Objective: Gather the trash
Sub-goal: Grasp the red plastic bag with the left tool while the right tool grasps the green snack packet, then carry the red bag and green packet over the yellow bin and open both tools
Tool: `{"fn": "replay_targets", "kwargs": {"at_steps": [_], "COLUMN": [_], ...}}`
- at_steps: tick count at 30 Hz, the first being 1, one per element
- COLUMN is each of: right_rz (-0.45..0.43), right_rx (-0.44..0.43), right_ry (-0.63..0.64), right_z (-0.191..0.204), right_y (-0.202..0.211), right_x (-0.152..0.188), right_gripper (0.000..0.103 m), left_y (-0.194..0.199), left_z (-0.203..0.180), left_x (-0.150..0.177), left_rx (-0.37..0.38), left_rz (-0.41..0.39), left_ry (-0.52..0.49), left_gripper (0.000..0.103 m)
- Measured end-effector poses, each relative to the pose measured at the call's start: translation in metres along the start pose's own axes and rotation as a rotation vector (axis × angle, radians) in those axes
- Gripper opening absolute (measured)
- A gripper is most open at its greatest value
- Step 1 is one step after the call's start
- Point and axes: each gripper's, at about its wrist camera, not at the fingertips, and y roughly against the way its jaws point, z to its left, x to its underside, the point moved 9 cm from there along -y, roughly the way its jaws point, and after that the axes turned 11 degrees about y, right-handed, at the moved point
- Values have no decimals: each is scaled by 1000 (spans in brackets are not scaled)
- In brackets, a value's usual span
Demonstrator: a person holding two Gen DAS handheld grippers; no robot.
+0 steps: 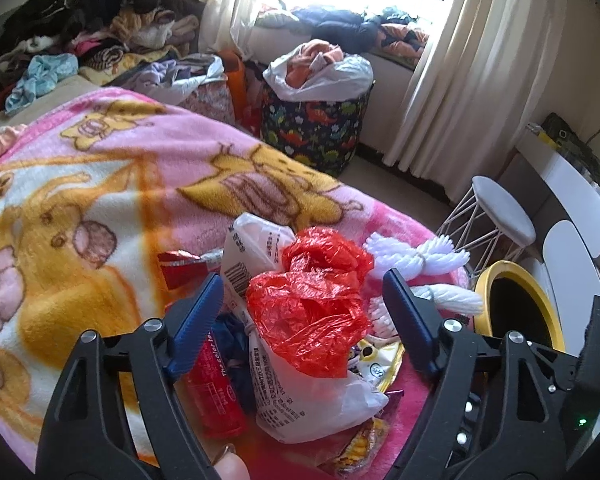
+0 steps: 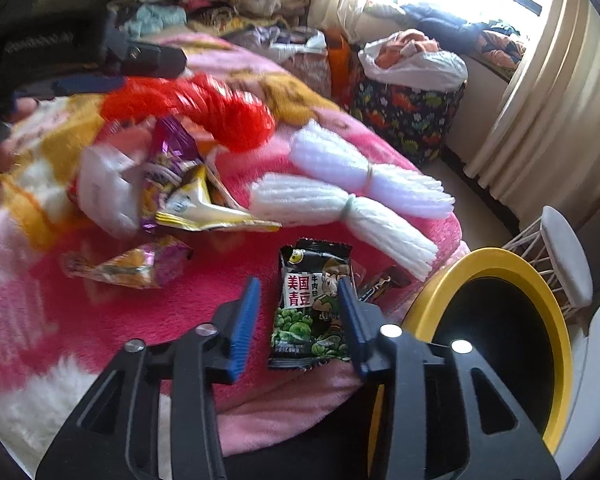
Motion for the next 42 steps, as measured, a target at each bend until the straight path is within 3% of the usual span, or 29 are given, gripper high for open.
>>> {"fn": "replay_targets", "kwargs": {"at_steps": [2, 3, 6, 11, 13, 20, 29, 42], "right_rz": [20, 16, -20, -145, -171, -281, -354, -407], "right_rx": [-10, -18, -49, -201, -217, -238, -214, -175], "right_ry": [7, 2, -24, -158, -181, -253, -295, -384], "right_z": [1, 2, 2, -2, -5, -22, -43, -81], "right_y": [-9, -10, -6, 18, 26, 62, 95, 120], "right_x": [-1, -2, -5, -8, -9, -13, -5, 17], "right_gripper": [11, 9, 6, 4, 4, 4, 4, 4], "left_y": [-4, -6, -10, -8, -3, 29, 67, 77], "left_z": [1, 2, 2, 1, -3, -30, -74, -121], "left_x": [1, 1, 5, 8, 6, -14, -28, -10], "left_rx": [-1, -4, -5, 1, 21, 90, 166, 210], "left_rz": [11, 16, 38, 41, 24, -79, -159, -149], "left_ry": [11, 14, 10, 16, 17, 6, -58, -125], "left_gripper": [64, 61, 45, 11, 6, 4, 3, 3]}}
